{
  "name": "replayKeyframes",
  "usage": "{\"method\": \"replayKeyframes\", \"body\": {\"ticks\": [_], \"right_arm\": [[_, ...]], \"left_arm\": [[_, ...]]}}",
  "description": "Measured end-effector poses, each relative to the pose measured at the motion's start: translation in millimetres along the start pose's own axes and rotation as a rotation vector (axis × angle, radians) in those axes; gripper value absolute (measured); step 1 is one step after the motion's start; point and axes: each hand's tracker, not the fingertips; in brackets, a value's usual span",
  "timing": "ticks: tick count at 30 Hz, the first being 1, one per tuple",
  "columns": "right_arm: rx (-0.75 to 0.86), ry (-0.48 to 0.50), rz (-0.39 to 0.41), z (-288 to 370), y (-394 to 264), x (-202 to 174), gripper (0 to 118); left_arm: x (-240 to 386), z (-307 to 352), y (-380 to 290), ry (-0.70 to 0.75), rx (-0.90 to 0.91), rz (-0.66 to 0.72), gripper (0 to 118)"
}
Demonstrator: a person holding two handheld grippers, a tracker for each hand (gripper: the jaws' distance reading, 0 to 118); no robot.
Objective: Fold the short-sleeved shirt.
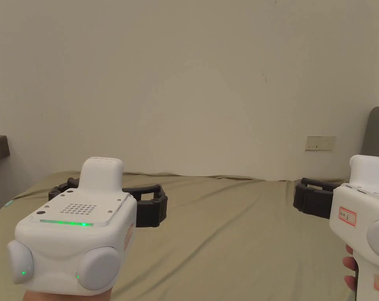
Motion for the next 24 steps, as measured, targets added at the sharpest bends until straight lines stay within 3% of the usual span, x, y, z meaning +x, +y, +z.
{"method": "replayKeyframes", "body": {"ticks": [2, 5, 11, 24], "right_arm": [[-0.006, -0.005, 0.002, 0.6, 0.6, 0.3, 118], [0.018, -0.049, 0.068, 3.1, -4.5, -5.2, 118], [-0.012, -0.006, 0.001, 6.2, -1.5, -2.6, 118], [-0.021, -0.033, -0.025, 5.8, 0.7, -0.3, 118]], "left_arm": [[-1.1, 0.0, -1.0, -0.005, -0.017, 0.021, 118], [-1.5, -0.9, -4.3, -0.015, -0.056, 0.053, 118], [0.0, -2.2, -5.6, -0.024, -0.065, 0.046, 118], [1.6, -1.8, -3.6, -0.037, -0.069, 0.065, 118]]}}
